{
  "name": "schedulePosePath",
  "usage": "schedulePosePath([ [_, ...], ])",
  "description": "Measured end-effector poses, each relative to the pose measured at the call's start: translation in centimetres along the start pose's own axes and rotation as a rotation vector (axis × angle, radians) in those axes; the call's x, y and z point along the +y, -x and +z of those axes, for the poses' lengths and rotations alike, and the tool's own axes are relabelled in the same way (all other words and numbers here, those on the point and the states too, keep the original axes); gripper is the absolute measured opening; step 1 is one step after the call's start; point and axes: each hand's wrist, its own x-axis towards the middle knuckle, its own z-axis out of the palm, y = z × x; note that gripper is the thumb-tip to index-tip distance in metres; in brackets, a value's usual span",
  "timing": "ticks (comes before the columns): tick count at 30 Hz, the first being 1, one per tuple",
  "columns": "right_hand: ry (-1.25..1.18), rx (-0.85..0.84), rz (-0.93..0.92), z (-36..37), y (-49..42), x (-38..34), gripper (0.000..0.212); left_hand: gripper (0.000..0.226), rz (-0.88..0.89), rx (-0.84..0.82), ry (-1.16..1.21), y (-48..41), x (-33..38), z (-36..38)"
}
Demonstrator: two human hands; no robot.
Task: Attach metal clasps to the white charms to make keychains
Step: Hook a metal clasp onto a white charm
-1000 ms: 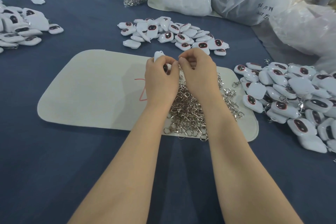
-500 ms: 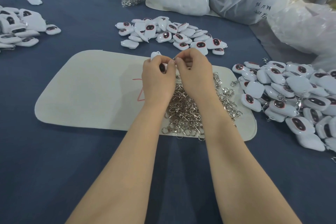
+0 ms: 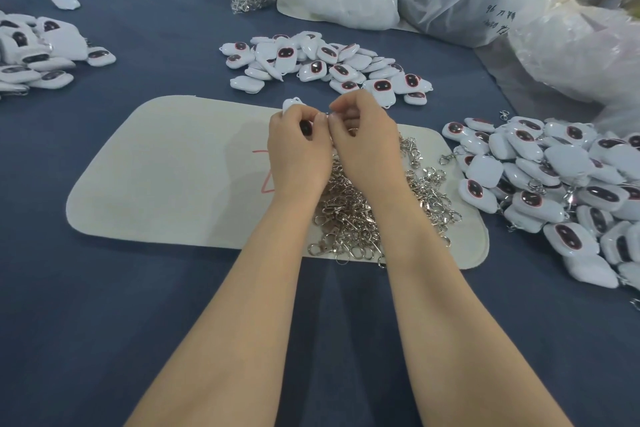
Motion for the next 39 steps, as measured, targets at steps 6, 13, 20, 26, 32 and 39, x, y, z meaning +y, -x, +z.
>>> schedulePosePath([
  [6, -0.041, -0.012, 0.087, 0.29, -0.01, -0.16, 0.008, 0.01, -0.012, 0.012, 0.075, -0.06, 0.12, -0.19],
  [13, -0.105, 0.008, 0.126, 0.06, -0.11, -0.2, 0.007, 0.007, -0.01, 0.005, 0.083, -0.05, 0.15, -0.17],
  [20, -0.151, -0.004, 0.183, 0.14, -0.16, -0.16, 0.007, 0.011, 0.01, 0.024, 0.069, -0.01, 0.08, -0.07],
  [26, -0.129, -0.008, 0.128, 0.4, 0.01, -0.12, 0.015, 0.01, -0.007, 0.026, 0.066, 0.04, 0.02, -0.04],
  [32, -0.033, 0.002, 0.002, 0.46, 0.15, 0.14, 0.016, 0.009, -0.01, 0.015, 0.053, -0.07, -0.04, -0.1],
  [39, -0.051, 0.019, 0.001, 0.29, 0.13, 0.52, 0.015, 0.008, -0.014, -0.014, 0.101, 0.02, 0.09, -0.13],
])
